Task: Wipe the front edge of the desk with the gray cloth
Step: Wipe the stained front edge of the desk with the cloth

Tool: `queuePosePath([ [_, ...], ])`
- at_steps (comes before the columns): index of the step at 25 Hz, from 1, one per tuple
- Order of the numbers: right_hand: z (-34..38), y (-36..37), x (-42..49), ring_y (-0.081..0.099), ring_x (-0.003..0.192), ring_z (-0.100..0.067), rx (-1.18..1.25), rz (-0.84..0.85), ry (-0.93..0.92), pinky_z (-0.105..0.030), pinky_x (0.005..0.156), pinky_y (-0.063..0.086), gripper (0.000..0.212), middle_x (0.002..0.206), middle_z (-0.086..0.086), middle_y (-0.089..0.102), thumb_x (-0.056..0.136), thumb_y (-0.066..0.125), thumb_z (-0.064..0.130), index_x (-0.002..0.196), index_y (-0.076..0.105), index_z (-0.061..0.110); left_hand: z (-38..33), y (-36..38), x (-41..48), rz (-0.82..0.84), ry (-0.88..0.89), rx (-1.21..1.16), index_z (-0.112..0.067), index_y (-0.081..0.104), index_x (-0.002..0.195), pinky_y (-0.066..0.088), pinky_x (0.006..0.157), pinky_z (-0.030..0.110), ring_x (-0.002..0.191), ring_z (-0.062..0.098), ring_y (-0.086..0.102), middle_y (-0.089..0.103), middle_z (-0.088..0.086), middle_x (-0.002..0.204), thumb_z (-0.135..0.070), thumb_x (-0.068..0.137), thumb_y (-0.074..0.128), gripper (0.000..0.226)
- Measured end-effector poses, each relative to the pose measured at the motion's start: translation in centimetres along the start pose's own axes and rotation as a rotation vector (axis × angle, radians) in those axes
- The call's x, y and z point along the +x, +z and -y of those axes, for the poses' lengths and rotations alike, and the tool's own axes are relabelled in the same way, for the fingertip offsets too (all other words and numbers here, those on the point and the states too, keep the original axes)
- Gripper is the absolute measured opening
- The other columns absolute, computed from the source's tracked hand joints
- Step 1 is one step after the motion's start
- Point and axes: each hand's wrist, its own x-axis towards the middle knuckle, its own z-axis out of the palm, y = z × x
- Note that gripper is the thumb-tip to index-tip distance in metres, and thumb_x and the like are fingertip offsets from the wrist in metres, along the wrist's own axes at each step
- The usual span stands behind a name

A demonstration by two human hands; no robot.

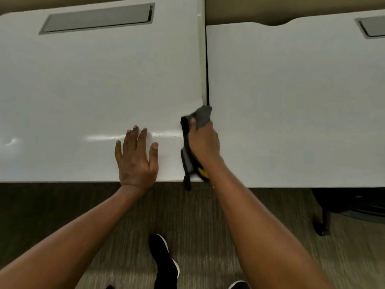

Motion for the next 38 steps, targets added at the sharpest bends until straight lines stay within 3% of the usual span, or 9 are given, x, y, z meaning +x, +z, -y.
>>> queuePosePath([
  [3, 3.0, 0.0, 4.9, 0.066, 0.107, -0.030, -0.022, -0.037, 0.030, -0.035, 0.082, 0.045, 0.043, 0.088, 0.002, 0.060, 0.106, 0.039, 0.051, 0.112, 0.053, 0.011, -0.1, -0.1, -0.1, -0.001, 0.006, -0.002, -0.016, 0.041, 0.152, 0.013, 0.126, 0.050, 0.153, 0.023, 0.027, 0.036, 0.007, 0.162, -0.053, 0.103, 0.021, 0.065],
  [7, 2.8, 0.1, 3.3, 0.064, 0.107, -0.029, -0.033, -0.027, 0.062, -0.035, 0.084, 0.043, 0.054, 0.117, -0.010, 0.068, 0.106, 0.037, 0.055, 0.127, 0.053, 0.008, -0.3, -0.6, -0.1, 0.007, 0.003, -0.018, -0.015, 0.039, 0.153, 0.012, 0.126, 0.050, 0.153, 0.025, 0.026, 0.035, 0.009, 0.163, -0.052, 0.102, 0.021, 0.066],
  [12, -3.2, 0.5, -7.6, 0.054, 0.085, -0.013, -0.056, -0.052, 0.057, -0.031, 0.077, 0.040, 0.043, 0.087, 0.015, 0.053, 0.104, 0.034, 0.060, 0.118, 0.052, 0.023, -0.6, -0.7, 0.0, 0.027, -0.014, -0.030, -0.014, 0.039, 0.154, 0.012, 0.126, 0.051, 0.154, 0.026, 0.026, 0.034, 0.010, 0.163, -0.052, 0.102, 0.021, 0.066],
  [23, 2.4, 0.7, 3.8, 0.067, 0.101, -0.030, -0.138, -0.108, 0.058, -0.034, 0.079, 0.043, 0.054, 0.104, -0.006, 0.068, 0.105, 0.035, 0.057, 0.120, 0.057, 0.010, -0.3, -0.3, -0.1, 0.005, 0.016, -0.036, -0.014, 0.039, 0.154, 0.016, 0.125, 0.051, 0.153, 0.026, 0.028, 0.036, 0.009, 0.163, -0.049, 0.103, 0.025, 0.064],
  [26, 2.3, 1.0, 2.8, 0.066, 0.108, -0.033, -0.196, -0.145, -0.013, -0.035, 0.080, 0.044, 0.055, 0.114, -0.012, 0.068, 0.106, 0.037, 0.053, 0.133, 0.051, 0.007, -0.3, -0.4, -0.1, 0.023, 0.013, -0.029, -0.014, 0.038, 0.154, 0.015, 0.125, 0.052, 0.154, 0.025, 0.027, 0.034, 0.009, 0.164, -0.050, 0.103, 0.024, 0.064],
  [29, -0.3, 1.9, -2.7, 0.055, 0.127, -0.036, -0.382, -0.145, -0.161, -0.046, 0.099, 0.047, 0.077, 0.147, -0.019, 0.049, 0.105, 0.038, 0.054, 0.161, 0.015, 0.006, -0.6, -0.7, -0.1, 0.044, 0.003, -0.038, -0.014, 0.035, 0.156, 0.014, 0.126, 0.051, 0.154, 0.025, 0.025, 0.032, 0.009, 0.165, -0.052, 0.102, 0.021, 0.068],
  [32, -3.4, 2.3, -8.6, 0.025, 0.153, -0.041, -0.610, -0.140, -0.238, -0.055, 0.120, 0.033, 0.084, 0.169, -0.023, 0.015, 0.103, 0.032, 0.059, 0.164, 0.000, 0.010, -1.0, -1.2, -0.2, 0.054, -0.028, -0.076, -0.014, 0.031, 0.158, 0.012, 0.127, 0.050, 0.155, 0.025, 0.021, 0.027, 0.009, 0.167, -0.056, 0.101, 0.018, 0.072],
  [35, -3.7, 2.4, -9.6, -0.010, 0.158, -0.042, -0.814, -0.110, -0.200, -0.060, 0.127, 0.005, 0.087, 0.170, -0.022, -0.013, 0.102, 0.022, 0.065, 0.163, -0.009, 0.012, -0.8, -1.7, -0.1, 0.123, -0.037, -0.156, -0.015, 0.021, 0.161, 0.008, 0.128, 0.047, 0.158, 0.022, 0.010, 0.016, 0.007, 0.170, -0.059, 0.100, 0.017, 0.075],
  [38, -1.5, 3.4, -7.9, -0.021, 0.156, -0.042, -0.929, -0.088, -0.232, -0.061, 0.126, -0.006, 0.097, 0.167, -0.025, -0.022, 0.098, 0.018, 0.072, 0.162, -0.012, 0.006, 0.4, -2.6, -0.1, 0.165, 0.008, -0.341, -0.016, 0.020, 0.161, 0.007, 0.129, 0.045, 0.158, 0.019, 0.004, 0.013, 0.005, 0.171, -0.060, 0.100, 0.025, 0.075],
])
